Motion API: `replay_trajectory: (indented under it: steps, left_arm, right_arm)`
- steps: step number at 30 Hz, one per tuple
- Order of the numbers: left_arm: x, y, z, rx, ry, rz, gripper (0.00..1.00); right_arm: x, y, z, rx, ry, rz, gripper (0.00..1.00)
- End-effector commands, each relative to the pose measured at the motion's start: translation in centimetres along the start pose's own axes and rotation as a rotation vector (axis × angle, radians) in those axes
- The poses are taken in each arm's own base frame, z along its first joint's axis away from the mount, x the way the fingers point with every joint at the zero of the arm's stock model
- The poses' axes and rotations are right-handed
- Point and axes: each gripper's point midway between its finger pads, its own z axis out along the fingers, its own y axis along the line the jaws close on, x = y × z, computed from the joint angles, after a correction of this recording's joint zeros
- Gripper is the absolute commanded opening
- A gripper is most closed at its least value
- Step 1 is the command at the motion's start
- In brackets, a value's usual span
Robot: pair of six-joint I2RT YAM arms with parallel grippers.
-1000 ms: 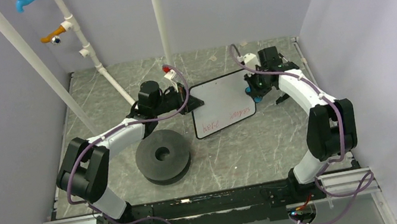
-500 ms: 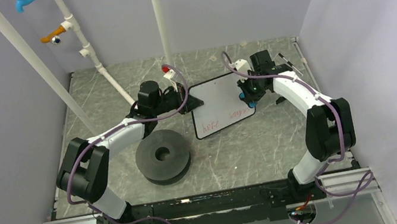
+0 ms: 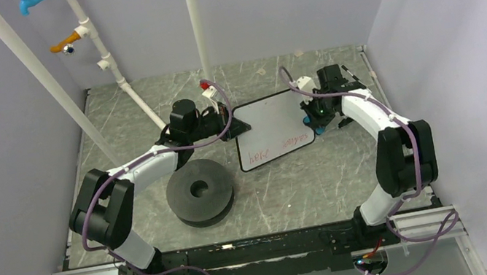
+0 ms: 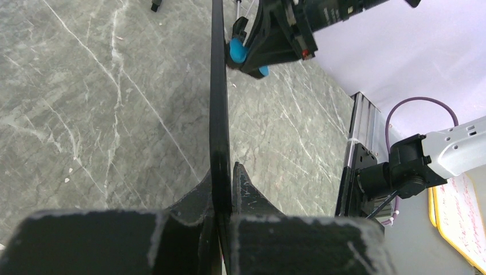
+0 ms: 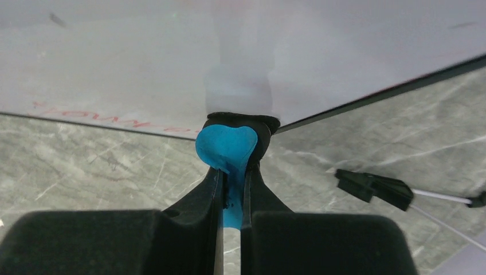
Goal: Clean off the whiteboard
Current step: Erase the whiteboard at the center of the board.
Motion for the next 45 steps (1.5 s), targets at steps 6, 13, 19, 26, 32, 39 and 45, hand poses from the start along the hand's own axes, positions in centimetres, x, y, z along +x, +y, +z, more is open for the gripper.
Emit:
replay_trajectory:
  steps: [6,13,19,26,32,39,45]
  left_arm:
    - [-3.2,-6.7,-0.6,0.243,-0.044,0.125,0.0]
    - [-3.1,-6.8,-0.8,0.241,-0.043,0.125,0.0]
    - [-3.0,-6.9,-0.9,0.244,-0.045,0.126,0.0]
    - [-3.1,-6.9,-1.0,0.236,-0.043,0.141,0.0]
    - [-3.3,-7.0,-1.0,0.235,-0.041,0.141,0.0]
    - [-2.8,-6.8,-1.1,0.233,-0.039,0.132,0.0]
    - [-2.9,-7.0,-1.2,0.237,-0.046,0.14,0.0]
  right_arm:
    - [0.4,3.3,0.7,-0.111,-0.007,-0.094,0.0]
    - [-5.5,-1.4,-1.7,0.01,-0.129,-0.061,0.0]
    - [-3.8,-0.8,-0.3,-0.031,-0.079,-0.057,0.0]
    - [1.3,1.9,0.3,-0.081,-0.007,-0.06,0.0]
    - [-0.1,1.8,-0.3,-0.086,-0.044,-0.058,0.0]
    - [-5.6,-2.4,-1.6,0.058,-0.126,-0.025,0.0]
    - [-3.7,-2.8,-1.0,0.08,-0.073,-0.01,0.0]
